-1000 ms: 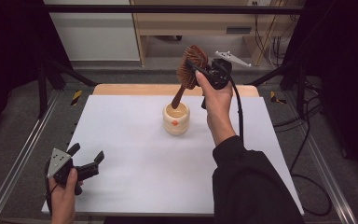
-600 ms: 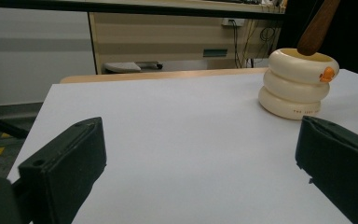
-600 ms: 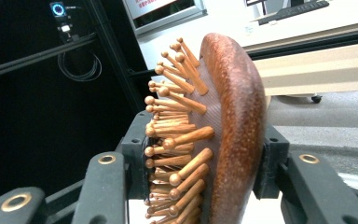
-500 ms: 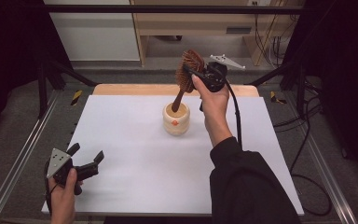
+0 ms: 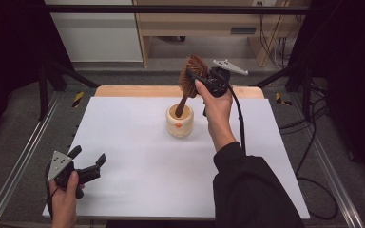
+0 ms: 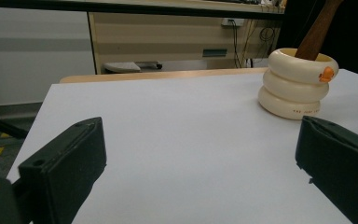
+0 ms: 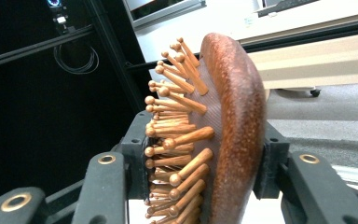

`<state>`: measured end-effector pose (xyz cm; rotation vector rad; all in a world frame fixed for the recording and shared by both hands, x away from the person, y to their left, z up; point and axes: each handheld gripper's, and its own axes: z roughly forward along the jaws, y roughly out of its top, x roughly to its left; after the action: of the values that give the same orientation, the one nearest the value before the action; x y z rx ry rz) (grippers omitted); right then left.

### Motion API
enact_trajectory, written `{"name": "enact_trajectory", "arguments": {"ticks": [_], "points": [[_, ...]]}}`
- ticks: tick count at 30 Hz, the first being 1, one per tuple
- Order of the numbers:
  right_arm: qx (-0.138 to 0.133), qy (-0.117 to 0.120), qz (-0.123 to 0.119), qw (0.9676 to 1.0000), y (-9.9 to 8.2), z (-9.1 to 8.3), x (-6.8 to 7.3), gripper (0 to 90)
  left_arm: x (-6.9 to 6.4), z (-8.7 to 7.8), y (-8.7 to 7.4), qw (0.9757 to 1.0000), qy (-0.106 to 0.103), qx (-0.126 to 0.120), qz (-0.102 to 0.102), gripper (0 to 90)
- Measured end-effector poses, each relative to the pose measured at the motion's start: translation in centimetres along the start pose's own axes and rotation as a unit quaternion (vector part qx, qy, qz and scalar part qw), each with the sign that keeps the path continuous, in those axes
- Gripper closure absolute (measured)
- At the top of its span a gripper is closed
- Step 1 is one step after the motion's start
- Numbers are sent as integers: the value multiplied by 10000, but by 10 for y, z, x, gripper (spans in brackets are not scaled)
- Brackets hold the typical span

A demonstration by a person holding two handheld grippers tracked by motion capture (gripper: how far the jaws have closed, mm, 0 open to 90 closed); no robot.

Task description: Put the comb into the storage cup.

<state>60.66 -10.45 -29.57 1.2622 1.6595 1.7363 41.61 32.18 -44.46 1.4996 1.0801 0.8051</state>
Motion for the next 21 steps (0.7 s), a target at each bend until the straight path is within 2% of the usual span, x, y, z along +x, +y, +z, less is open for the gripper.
{"name": "enact_trajectory", "arguments": {"ticks": [13,21], "points": [[42,-8,13,10000,-8,5,-2,508,0,0,0,10000,-17,-1,-5,18],[122,-37,21,9999,-20,9,-7,507,0,1,0,10000,-24,13,-15,17]]}}
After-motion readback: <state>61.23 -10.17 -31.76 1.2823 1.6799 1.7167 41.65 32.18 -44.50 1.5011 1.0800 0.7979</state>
